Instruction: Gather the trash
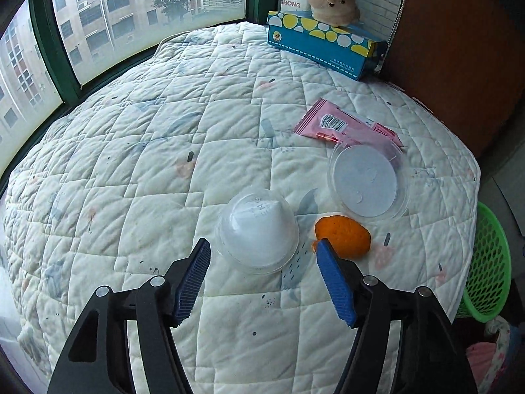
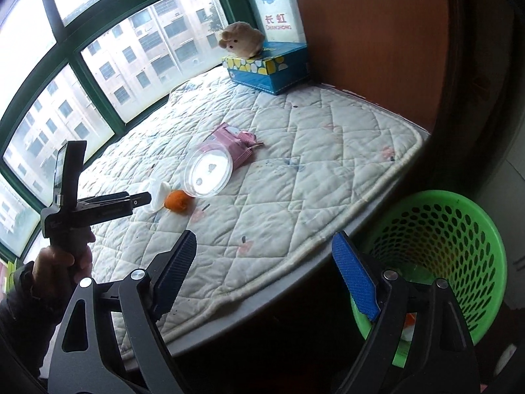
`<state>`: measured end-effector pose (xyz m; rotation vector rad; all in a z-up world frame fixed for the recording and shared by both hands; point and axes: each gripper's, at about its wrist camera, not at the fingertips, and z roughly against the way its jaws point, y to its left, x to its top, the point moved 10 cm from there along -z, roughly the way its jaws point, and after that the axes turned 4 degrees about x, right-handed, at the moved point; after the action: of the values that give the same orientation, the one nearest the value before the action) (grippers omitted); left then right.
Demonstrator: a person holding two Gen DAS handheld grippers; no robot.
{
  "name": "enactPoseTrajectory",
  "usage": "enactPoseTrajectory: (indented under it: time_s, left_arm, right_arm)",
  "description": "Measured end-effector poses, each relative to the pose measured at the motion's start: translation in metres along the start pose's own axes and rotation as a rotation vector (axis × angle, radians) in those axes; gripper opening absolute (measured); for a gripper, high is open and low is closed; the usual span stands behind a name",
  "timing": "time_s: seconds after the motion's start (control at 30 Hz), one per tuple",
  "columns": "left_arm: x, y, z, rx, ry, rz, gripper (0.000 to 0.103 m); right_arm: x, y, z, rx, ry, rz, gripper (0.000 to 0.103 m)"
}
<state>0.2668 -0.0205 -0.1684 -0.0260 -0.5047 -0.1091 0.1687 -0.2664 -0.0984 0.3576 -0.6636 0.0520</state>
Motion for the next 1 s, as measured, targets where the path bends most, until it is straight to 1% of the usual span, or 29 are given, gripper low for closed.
enactPoseTrajectory:
  time_s: [0.23, 0.33, 0.37, 0.6, 0.83, 1.0]
  left_arm:
    - [0.000, 0.005, -0.015, -0.029, 0.021, 0.004, 0.065]
    - [0.000, 0.006, -0.020, -0.048, 0.028, 0.004, 0.055]
    - [0.000, 0.006, -0.022, -0.058, 0.032, 0.004, 0.050]
    - [0.002, 0.014, -0.015, -0.089, 0.012, 0.008, 0.049]
    - [0.015, 0.035, 0.008, -0.088, -0.034, 0.027, 0.049]
    - [0.021, 0.052, 0.021, -0.081, -0.057, 0.042, 0.049]
  right_arm:
    - [-0.003, 0.035, -0.031, 0.023, 0.049, 0.091, 0.084]
    - [-0.004, 0.046, -0.043, 0.032, 0.071, 0.111, 0.084]
    - [-0.004, 0.049, -0.047, 0.036, 0.078, 0.117, 0.084]
    - [-0.004, 0.073, -0.071, 0.044, 0.108, 0.191, 0.082]
    - [-0.008, 0.104, -0.103, 0.081, 0.153, 0.252, 0.072]
    - [-0.004, 0.119, -0.128, 0.107, 0.179, 0.275, 0.068]
